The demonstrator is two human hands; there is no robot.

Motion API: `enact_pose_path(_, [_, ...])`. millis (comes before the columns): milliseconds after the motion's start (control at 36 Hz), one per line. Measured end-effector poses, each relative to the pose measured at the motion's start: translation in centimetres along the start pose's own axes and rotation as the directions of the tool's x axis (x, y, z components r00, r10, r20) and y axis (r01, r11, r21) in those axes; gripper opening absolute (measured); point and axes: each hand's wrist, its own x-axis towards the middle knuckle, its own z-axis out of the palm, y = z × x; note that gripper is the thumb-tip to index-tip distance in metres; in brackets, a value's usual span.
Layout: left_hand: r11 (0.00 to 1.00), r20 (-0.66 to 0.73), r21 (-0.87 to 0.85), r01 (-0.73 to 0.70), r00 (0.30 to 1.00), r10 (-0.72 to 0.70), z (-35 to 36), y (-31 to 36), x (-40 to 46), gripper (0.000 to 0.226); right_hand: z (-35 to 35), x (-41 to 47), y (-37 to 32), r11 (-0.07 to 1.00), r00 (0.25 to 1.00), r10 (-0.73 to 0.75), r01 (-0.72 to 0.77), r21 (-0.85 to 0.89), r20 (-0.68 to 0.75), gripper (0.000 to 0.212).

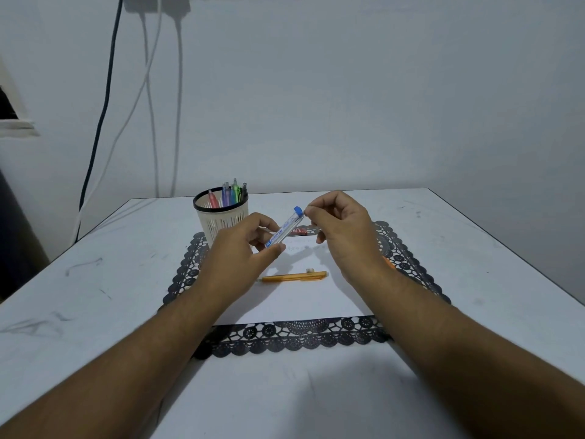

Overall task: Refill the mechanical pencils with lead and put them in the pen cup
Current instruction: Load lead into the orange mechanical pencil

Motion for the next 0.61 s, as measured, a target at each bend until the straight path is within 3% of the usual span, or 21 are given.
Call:
enact_pose_path(222, [0.999, 0.017, -0.036, -0.002, 1.0, 0.003, 0.04, 0.03, -0.03, 0.019, -0.16, -0.03, -0.38, 0.999, 0.999, -0.046, 0.046, -0.016, -0.027, 0.007])
enact_pose_path(611, [0.999, 0.009, -0.042, 0.003, 1.0, -0.003, 0.11, 0.11, 0.04, 0.021, -0.13, -0.22, -0.9, 0.999, 1.0, 0.005, -0.004, 0.048, -0.014, 0.011])
